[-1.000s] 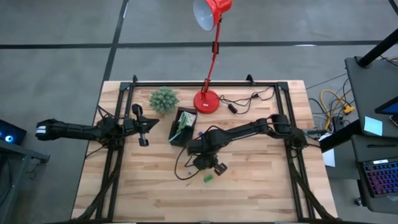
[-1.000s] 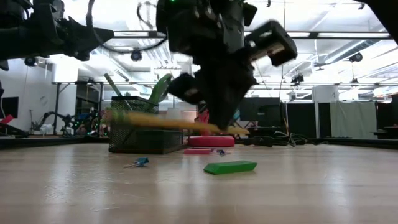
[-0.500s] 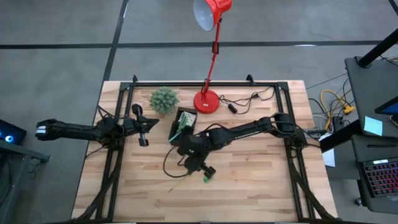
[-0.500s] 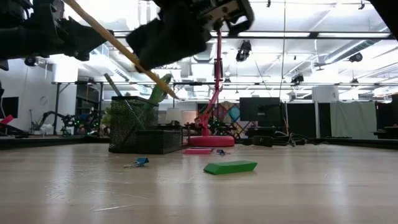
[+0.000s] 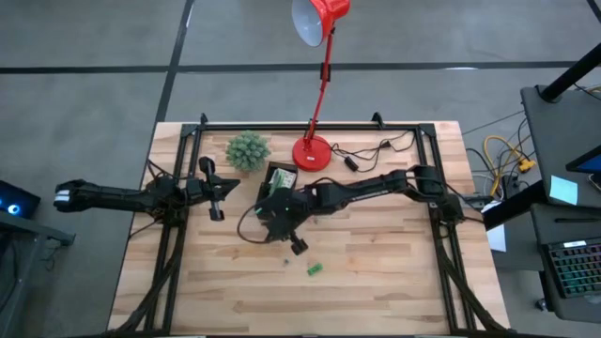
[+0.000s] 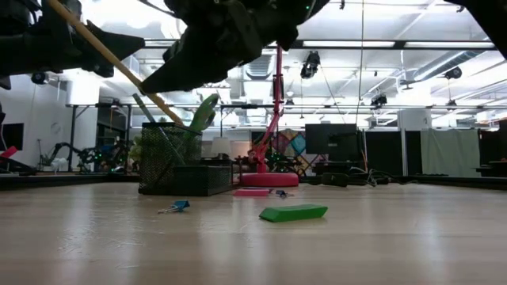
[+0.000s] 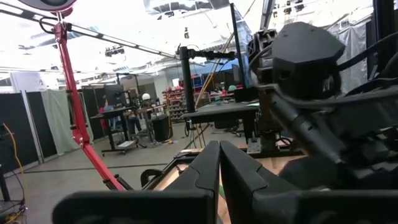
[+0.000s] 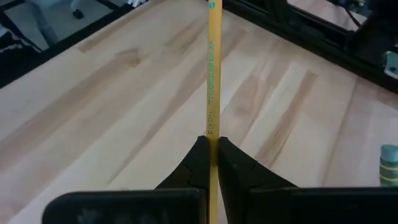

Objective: Pick and place office supplies into organizer
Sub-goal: Put the yellow pencil in the black desk organizer

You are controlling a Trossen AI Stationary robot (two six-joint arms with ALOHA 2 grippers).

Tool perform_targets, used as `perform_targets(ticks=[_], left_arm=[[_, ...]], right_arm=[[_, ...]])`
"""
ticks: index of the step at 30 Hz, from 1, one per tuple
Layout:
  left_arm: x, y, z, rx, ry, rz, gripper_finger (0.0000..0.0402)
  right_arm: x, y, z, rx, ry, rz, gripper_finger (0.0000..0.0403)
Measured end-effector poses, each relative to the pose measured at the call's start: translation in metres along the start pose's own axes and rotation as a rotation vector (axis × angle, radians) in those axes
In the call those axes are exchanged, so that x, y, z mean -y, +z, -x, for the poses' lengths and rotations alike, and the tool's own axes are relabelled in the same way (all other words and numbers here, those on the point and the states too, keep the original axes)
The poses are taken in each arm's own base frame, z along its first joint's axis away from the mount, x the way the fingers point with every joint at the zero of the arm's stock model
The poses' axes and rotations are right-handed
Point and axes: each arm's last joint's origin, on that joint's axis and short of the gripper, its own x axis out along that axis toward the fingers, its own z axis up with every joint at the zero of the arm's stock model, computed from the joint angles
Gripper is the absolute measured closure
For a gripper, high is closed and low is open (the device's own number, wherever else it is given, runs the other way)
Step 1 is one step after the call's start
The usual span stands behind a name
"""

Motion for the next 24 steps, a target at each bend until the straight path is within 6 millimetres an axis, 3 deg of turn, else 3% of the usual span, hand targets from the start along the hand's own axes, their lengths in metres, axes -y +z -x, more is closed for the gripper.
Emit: perform_targets(ticks=[6,15,20,24], left_arm=[[0.000,0.000,0.000,0.001,0.000,-0.001,0.0402],[0.000,0.001,0.000,0.004,0.001,0.000,0.0402],[-0.001,0.002,0.001,0.018,0.004,0.003,0.0402],[-0.001,0.003,0.002,0.027,0.004,0.005,0.0402]], right_arm=[[0.002,0.012,0.012,0.039,-0.056,-0.011,0.0394],[-0.013,0.037,0.023,0.043,-0.334,-0.065,0.0394],[-0.017,0.033,0.036,0.059,-0.483,-0.129,0.0394],[-0.028,0.028,0.056,0.177,-0.515,-0.142,0.0394]])
